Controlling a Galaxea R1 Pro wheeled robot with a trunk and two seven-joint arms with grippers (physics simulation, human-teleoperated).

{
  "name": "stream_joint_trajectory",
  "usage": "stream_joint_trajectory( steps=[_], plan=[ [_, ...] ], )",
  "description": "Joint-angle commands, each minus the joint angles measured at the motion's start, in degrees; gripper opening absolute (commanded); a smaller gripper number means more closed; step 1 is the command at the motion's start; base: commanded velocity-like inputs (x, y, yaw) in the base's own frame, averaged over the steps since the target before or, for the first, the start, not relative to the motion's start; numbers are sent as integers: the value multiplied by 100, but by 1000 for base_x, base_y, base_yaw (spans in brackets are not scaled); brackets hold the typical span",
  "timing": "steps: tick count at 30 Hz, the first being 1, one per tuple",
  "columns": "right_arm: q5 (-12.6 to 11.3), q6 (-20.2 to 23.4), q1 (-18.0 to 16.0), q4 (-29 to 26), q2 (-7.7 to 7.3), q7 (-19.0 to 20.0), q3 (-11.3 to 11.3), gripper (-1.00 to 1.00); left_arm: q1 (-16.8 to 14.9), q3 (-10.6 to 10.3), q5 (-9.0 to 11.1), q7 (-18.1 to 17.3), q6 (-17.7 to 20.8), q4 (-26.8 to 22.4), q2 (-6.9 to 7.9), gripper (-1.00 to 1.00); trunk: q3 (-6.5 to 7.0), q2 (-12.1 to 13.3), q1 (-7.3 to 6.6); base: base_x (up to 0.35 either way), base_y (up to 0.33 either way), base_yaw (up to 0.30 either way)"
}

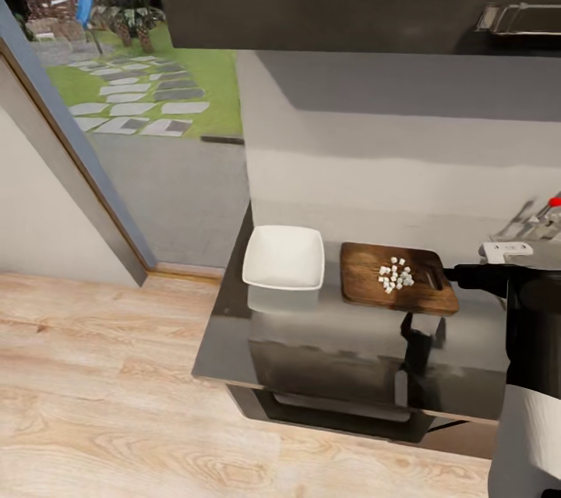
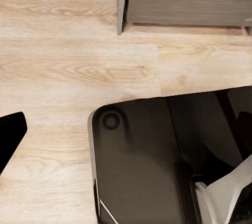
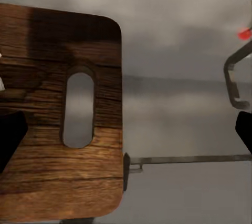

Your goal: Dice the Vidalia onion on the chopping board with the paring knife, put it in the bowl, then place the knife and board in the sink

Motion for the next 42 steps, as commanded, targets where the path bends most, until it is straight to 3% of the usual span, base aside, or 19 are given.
stream_joint_trajectory(
  steps=[1,23,42],
  plan=[
    [56,14,-4,-4,-1,59,0,100,1,41,-37,-28,-8,-11,-6,100,-9,-10,4,34,29,0],
    [56,14,-2,34,8,59,5,100,1,41,-37,-28,-8,-3,-14,100,-9,-10,4,42,-36,0],
    [56,6,-2,36,-18,59,-38,100,1,41,-37,-28,-8,32,-14,100,-116,-10,4,30,-34,0]
  ],
)
